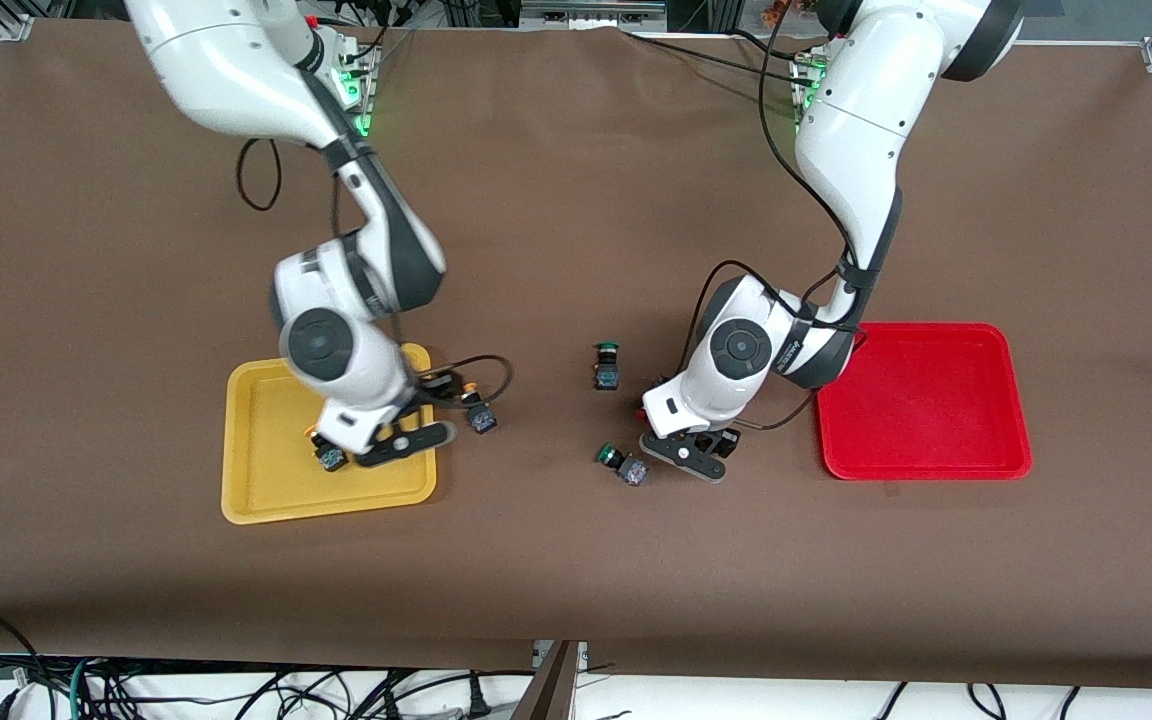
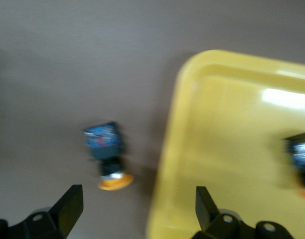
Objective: Place red and yellow buttons in trays
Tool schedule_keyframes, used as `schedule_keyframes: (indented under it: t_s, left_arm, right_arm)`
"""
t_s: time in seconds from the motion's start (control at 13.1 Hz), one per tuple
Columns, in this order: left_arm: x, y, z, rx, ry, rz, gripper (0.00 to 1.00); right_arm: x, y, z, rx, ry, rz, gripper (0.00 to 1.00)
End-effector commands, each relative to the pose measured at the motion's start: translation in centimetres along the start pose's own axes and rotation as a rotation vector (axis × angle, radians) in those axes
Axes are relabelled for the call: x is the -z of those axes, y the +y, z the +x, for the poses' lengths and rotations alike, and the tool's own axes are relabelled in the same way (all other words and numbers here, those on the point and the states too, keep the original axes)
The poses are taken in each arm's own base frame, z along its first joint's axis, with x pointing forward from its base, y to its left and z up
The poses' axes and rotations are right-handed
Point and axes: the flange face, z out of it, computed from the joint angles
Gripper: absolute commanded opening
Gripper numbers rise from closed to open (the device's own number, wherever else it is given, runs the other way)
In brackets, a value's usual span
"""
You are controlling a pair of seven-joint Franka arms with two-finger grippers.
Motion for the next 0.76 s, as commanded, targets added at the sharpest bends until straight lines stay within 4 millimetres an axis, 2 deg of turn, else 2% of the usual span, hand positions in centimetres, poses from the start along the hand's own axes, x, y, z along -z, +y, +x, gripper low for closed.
schedule_keyframes:
  t_s: [0.0,0.08,0.23,0.31,0.38,0.46,0.61,0.69]
  left_arm:
    - [0.5,-0.8,0.8,-0.01,0.017,0.01,0.0]
    - [1.1,-1.4,0.9,-0.011,0.012,0.015,0.0]
    - [3.6,-3.1,0.7,0.013,-0.059,0.022,0.0]
    - [5.6,-4.2,0.4,0.025,-0.121,0.03,0.0]
    - [7.2,-5.8,-0.3,0.044,-0.194,0.038,0.0]
    - [9.3,-7.4,-0.9,0.03,-0.255,0.041,0.0]
    - [11.5,-13.5,-3.0,-0.019,-0.382,0.041,0.0]
    - [11.7,-16.5,-4.1,-0.063,-0.434,0.041,0.0]
  right_arm:
    - [-5.0,-3.4,-0.1,-0.018,0.049,-0.001,1.0]
    - [-6.0,-3.8,-0.5,-0.011,0.053,-0.006,1.0]
    - [-7.4,-4.0,-0.4,-0.001,0.068,-0.01,1.0]
    - [-8.0,-4.0,-0.3,0.002,0.084,-0.011,0.99]
    - [-8.6,-4.0,-0.4,0.004,0.087,-0.012,0.92]
    - [-9.1,-3.9,-0.7,0.003,0.076,-0.014,0.71]
    - [-8.9,-3.8,-1.0,-0.001,0.062,-0.011,0.03]
    - [-7.9,-3.6,-1.2,-0.026,0.033,-0.016,0.0]
